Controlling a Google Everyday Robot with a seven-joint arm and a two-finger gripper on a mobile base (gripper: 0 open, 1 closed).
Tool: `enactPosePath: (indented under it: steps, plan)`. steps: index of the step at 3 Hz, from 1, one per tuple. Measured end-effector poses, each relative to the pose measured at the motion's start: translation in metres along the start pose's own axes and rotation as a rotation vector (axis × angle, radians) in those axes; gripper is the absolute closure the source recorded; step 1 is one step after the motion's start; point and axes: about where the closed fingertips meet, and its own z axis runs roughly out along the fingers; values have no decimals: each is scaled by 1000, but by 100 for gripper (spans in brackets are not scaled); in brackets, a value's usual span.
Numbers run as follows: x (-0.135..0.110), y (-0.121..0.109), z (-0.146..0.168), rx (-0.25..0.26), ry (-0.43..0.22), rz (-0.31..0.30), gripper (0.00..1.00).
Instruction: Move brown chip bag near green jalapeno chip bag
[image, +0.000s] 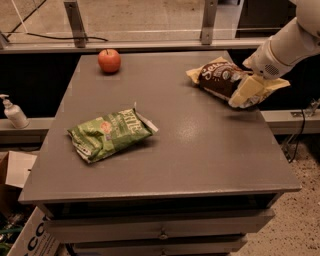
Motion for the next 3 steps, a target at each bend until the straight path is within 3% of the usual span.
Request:
enactPosePath:
  steps: [2,3]
  plan:
    - [-3,8,-2,-16,5,1,65]
    - [-14,24,-13,-36,-7,-28,88]
